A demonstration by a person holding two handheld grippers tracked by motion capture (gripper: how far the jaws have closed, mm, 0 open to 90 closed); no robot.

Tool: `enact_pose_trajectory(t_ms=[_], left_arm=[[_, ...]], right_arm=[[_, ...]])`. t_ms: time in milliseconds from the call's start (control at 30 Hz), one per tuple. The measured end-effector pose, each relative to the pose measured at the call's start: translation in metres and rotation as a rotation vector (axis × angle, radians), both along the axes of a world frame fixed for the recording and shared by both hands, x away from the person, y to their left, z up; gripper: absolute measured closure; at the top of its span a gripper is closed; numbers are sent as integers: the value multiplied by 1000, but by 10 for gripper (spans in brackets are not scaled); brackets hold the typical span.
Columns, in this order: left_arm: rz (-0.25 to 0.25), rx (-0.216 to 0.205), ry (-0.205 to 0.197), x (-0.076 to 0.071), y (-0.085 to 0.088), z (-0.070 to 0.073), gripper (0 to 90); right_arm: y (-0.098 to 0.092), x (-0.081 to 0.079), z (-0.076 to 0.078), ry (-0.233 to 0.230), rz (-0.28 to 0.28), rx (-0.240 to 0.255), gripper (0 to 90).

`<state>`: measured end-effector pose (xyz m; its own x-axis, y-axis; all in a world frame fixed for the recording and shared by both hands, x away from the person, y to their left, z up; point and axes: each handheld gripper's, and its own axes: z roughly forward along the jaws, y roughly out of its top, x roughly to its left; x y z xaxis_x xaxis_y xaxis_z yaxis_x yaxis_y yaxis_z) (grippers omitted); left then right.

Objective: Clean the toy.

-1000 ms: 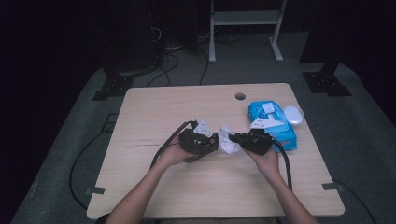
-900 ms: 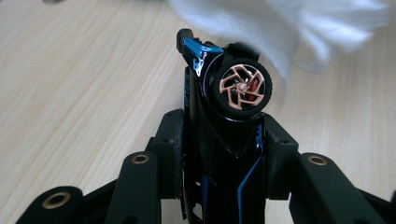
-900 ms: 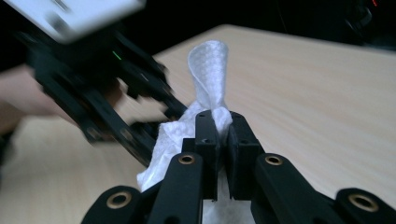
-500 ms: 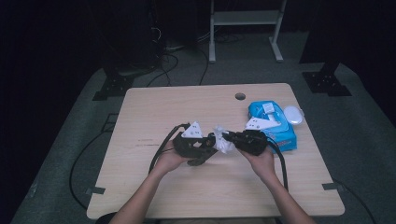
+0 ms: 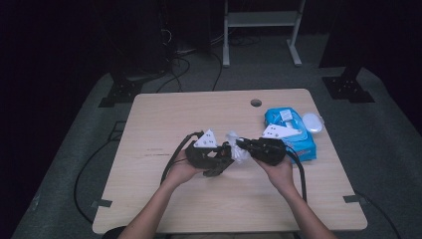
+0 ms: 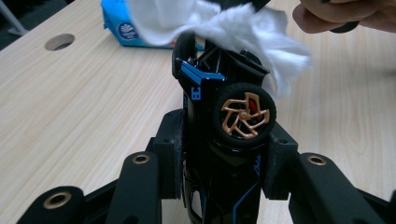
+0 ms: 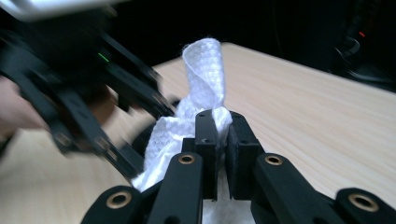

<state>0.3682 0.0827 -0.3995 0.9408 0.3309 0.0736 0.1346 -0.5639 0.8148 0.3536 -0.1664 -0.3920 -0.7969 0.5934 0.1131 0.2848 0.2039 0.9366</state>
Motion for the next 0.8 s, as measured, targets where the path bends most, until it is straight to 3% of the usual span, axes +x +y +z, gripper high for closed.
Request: enact_pose_trajectory(t_ms=[133,267,400,567,633,800], left_arm=[[0,-1,6,1,1,-2,583],[-17,-8,21,2,-3,-5,583],[-18,-20,13,1,-1,-2,583],[-9,-62,25,2,7,1,583],[-5,-46,14,2,6,1,583],[-10,-41,21,3,5,-1,583]], right_arm=[[-7,4,-12,49,-25,-17,838],[-1,-1,1,13,10,22,838],[3,-2,4,-17,14,2,838],[-12,7,-16,57,-28,4,838],[-14,10,-23,88,-32,12,838],[-13,9,-15,67,-20,48,838]])
